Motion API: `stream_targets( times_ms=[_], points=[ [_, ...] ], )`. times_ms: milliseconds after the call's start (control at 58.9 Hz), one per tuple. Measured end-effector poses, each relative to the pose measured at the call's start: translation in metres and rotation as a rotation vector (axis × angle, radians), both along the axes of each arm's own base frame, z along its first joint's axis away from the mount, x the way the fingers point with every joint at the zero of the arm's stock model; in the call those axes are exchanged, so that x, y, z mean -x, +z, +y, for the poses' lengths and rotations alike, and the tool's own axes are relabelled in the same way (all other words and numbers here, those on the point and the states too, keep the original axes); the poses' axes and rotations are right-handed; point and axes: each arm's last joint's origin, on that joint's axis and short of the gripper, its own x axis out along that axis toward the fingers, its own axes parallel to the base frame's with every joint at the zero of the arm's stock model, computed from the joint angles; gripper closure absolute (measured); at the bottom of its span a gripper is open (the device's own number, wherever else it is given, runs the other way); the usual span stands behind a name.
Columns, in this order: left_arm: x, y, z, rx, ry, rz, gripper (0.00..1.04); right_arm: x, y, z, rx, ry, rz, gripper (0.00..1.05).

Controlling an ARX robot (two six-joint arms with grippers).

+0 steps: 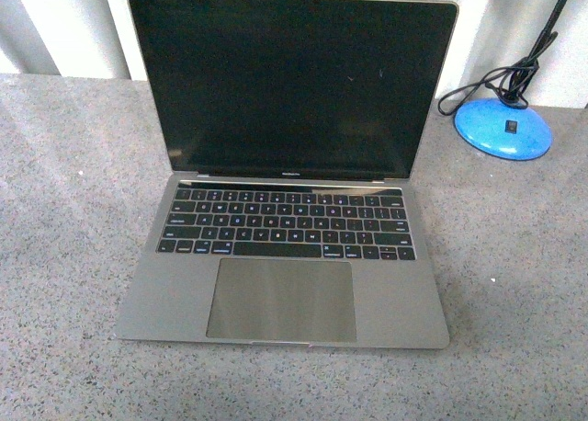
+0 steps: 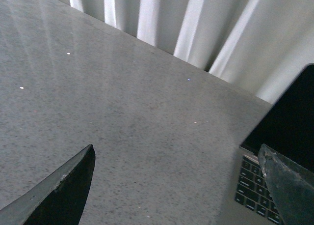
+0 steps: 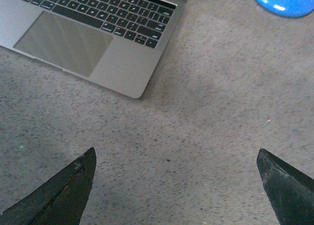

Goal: Close laptop

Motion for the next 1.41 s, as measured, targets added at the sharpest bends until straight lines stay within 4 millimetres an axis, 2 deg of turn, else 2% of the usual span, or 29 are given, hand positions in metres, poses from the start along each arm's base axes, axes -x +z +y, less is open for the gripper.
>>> stream_targets(
  times_ms=[102, 187, 271, 356, 526, 679, 899, 1120, 1205, 1306, 1340, 1408],
  points=[
    [-0.009, 0.002, -0.011, 0.044, -0.085, -0.009, 0.07, -0.003, 0.005, 0.003, 0.050, 0.058, -0.070, 0.10],
    [-0.018, 0.007, -0.019, 0.064, -0.165, -0.015, 0.07, -0.013, 0.011, 0.004, 0.088, 0.091, -0.112, 0.10],
    [-0.030, 0.012, -0.025, 0.049, -0.249, -0.015, 0.07, -0.029, 0.022, 0.003, 0.128, 0.133, -0.166, 0.10],
    [-0.046, 0.022, -0.031, 0.026, -0.333, -0.028, 0.07, -0.055, 0.041, 0.003, 0.186, 0.168, -0.252, 0.10],
    [-0.095, 0.043, -0.034, -0.059, -0.474, -0.053, 0.07, -0.112, 0.067, 0.005, 0.305, 0.204, -0.340, 0.10],
    [-0.148, 0.055, -0.028, -0.123, -0.541, -0.047, 0.07, -0.156, 0.072, 0.009, 0.380, 0.264, -0.382, 0.10],
    [-0.208, 0.069, -0.024, -0.217, -0.615, -0.040, 0.07, -0.211, 0.077, 0.015, 0.456, 0.316, -0.465, 0.10],
    [-0.253, 0.075, -0.021, -0.331, -0.653, -0.002, 0.07, -0.242, 0.095, 0.023, 0.510, 0.362, -0.560, 0.10],
    [-0.276, 0.084, -0.020, -0.389, -0.677, 0.008, 0.07, -0.255, 0.104, 0.031, 0.542, 0.390, -0.606, 0.10],
    [-0.291, 0.092, -0.022, -0.426, -0.690, 0.012, 0.07, -0.264, 0.108, 0.040, 0.549, 0.403, -0.624, 0.10],
    [-0.296, 0.094, -0.024, -0.440, -0.695, 0.013, 0.12, -0.266, 0.108, 0.042, 0.547, 0.414, -0.626, 0.12],
    [-0.304, 0.097, -0.028, -0.461, -0.707, 0.013, 0.25, -0.272, 0.108, 0.047, 0.550, 0.423, -0.642, 0.23]
  ],
)
